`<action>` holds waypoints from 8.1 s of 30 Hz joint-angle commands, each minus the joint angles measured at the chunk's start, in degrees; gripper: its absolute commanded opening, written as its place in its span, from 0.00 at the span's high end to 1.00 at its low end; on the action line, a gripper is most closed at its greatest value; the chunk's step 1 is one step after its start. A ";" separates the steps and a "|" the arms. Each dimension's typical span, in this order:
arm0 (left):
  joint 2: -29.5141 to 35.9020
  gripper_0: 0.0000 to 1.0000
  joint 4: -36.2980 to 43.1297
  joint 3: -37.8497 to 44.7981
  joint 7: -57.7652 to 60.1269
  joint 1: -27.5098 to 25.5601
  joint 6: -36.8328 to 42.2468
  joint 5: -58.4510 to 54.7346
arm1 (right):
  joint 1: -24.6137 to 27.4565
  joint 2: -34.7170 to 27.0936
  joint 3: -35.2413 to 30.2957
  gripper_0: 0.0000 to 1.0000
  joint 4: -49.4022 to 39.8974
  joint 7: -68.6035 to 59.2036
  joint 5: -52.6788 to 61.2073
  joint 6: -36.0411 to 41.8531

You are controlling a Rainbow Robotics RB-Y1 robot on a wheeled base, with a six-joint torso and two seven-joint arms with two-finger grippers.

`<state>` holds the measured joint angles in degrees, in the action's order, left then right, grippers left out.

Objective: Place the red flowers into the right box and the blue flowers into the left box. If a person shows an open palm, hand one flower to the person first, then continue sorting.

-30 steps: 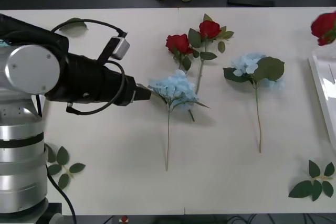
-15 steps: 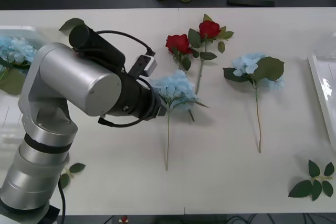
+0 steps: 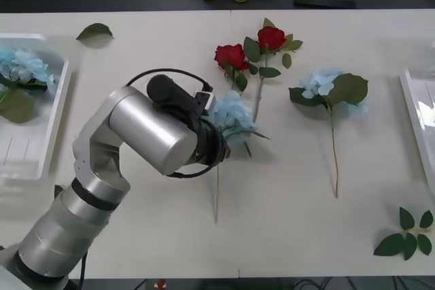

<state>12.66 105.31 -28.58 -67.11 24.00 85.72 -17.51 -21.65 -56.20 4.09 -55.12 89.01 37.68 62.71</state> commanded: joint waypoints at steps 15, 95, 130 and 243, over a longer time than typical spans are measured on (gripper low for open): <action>0.35 0.00 -10.21 -9.04 8.58 6.41 -7.15 4.59 | -1.38 -1.55 -0.49 0.07 -0.34 4.51 1.69 -3.83; 40.61 1.00 6.58 28.23 7.17 -6.51 17.37 5.20 | -7.27 12.34 29.92 1.00 -27.50 -42.43 2.22 -8.31; 41.22 1.00 -20.49 17.86 7.35 -5.72 -13.04 16.19 | -13.25 -3.13 10.85 1.00 -52.64 -38.82 24.63 22.10; 41.22 1.00 -20.49 17.86 7.35 -3.26 -11.63 17.24 | -47.87 4.08 22.10 0.00 -41.39 -50.16 28.32 7.86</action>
<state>52.52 84.42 -11.41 -59.78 17.74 73.43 -1.03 -68.25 -47.86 27.12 -94.18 40.78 59.90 66.59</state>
